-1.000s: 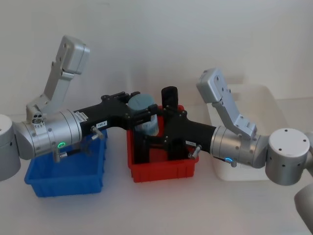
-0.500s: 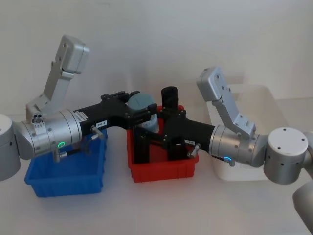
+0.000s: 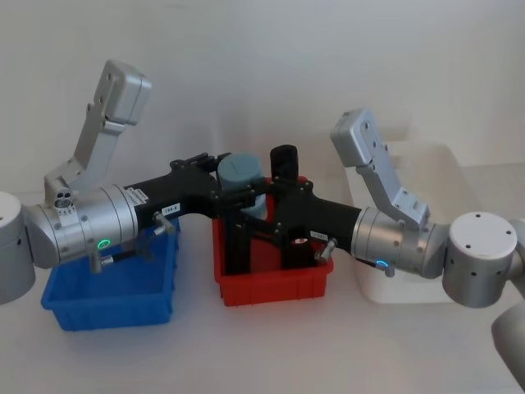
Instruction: Pick the cotton swabs from the blue box and place them into the white box.
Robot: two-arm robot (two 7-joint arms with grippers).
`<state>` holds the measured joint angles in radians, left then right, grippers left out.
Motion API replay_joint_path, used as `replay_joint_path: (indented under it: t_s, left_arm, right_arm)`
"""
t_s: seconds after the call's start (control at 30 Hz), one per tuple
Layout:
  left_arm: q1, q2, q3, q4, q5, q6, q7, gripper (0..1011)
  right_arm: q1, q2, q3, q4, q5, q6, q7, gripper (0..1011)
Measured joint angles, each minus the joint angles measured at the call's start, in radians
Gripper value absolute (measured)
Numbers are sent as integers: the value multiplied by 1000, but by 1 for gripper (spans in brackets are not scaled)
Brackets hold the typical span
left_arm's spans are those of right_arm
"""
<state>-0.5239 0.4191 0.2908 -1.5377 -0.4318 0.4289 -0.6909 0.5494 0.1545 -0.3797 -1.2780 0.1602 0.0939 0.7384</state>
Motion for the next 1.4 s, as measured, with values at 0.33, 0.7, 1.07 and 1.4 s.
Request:
replay_joint_path:
  t_s: [0.33, 0.7, 1.07, 1.4]
  left_arm:
    - [0, 0, 0, 0, 0, 0, 0, 1004]
    - [0, 0, -1, 0, 0, 0, 0, 1004]
    - [0, 0, -1, 0, 0, 0, 0, 1004]
    - [0, 0, -1, 0, 0, 0, 0, 1004]
  right_arm:
    - [1, 3, -4, -2, 1, -1, -4, 636]
    - [0, 9, -7, -9, 8, -1, -11, 636]
    - [-40, 45, 8, -61, 45, 5, -47, 636]
    - [-94, 99, 40, -130, 92, 12, -117, 636]
